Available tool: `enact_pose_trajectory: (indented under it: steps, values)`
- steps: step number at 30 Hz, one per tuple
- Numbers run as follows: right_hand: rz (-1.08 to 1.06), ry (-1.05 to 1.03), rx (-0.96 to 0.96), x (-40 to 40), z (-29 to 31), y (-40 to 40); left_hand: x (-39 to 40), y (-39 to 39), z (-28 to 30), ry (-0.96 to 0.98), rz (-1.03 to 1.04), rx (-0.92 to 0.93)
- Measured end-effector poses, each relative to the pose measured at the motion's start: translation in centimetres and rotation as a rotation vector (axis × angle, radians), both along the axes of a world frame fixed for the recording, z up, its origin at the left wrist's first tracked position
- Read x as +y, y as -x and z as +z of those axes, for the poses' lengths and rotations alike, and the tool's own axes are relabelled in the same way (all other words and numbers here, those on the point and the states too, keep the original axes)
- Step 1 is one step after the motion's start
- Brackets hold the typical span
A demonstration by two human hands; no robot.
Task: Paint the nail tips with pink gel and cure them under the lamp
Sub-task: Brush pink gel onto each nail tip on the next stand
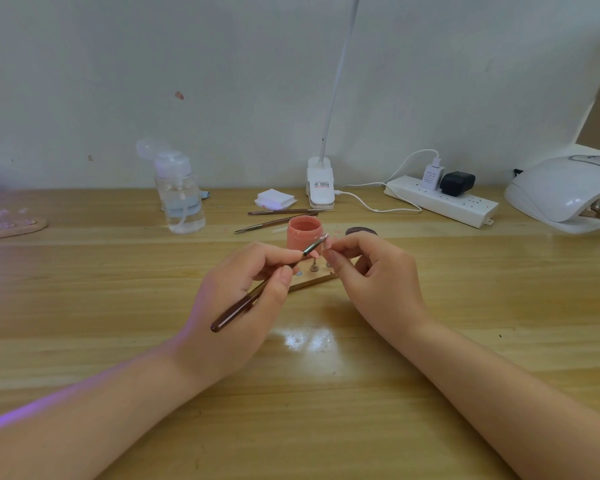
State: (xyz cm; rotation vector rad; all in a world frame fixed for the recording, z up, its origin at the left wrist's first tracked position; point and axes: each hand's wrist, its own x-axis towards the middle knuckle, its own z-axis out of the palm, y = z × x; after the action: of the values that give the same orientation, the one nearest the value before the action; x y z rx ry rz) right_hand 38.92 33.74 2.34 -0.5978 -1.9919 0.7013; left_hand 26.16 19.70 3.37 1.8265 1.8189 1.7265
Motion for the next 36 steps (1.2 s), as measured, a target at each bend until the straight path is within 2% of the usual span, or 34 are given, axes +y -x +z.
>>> enact_pose_trajectory:
  steps: [4, 13, 17, 22, 36]
  values:
    - [-0.005, 0.007, 0.012, 0.00, 0.00, -0.03, -0.10, 0.06, 0.01, -0.051, -0.003, -0.042]
    - [-0.033, -0.005, 0.014, 0.05, 0.01, 0.07, -0.10, 0.16, 0.00, -0.028, -0.016, 0.115]
    - [-0.028, 0.001, 0.010, 0.07, 0.01, 0.00, -0.29, 0.12, 0.06, -0.071, -0.014, 0.078]
    - [-0.008, 0.012, 0.019, -0.03, 0.10, 0.02, 0.04, -0.08, 0.05, -0.027, -0.001, -0.013]
    - [0.017, 0.039, 0.040, -0.06, 0.18, -0.03, -0.14, 0.25, 0.15, -0.004, 0.002, 0.059]
